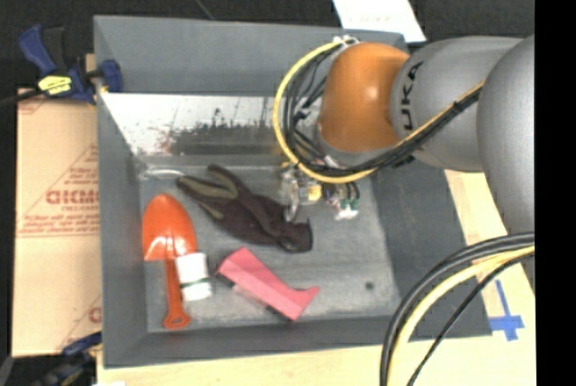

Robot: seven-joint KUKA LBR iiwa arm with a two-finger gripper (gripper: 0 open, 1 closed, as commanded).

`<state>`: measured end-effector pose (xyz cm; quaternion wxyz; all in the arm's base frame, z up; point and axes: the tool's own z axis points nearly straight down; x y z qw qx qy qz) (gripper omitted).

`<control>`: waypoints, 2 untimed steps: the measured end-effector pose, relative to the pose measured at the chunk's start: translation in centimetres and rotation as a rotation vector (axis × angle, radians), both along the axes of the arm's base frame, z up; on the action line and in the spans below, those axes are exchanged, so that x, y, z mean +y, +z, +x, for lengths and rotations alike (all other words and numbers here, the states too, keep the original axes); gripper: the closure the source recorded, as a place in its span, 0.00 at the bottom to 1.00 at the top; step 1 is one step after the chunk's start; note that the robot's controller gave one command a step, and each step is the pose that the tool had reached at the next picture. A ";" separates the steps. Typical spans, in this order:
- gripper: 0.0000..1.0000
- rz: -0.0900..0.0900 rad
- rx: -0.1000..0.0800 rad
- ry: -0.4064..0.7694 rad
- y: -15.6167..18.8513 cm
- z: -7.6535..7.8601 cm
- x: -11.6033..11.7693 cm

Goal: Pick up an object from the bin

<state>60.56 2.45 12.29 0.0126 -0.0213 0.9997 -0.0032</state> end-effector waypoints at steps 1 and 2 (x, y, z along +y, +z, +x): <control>1.00 -0.002 0.000 0.039 1.3 -0.1 -0.1; 1.00 -0.012 -0.004 0.401 -4.7 2.5 -3.0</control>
Offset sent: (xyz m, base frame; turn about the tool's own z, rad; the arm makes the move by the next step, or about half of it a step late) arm 0.0243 -0.0312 -0.0529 -0.4035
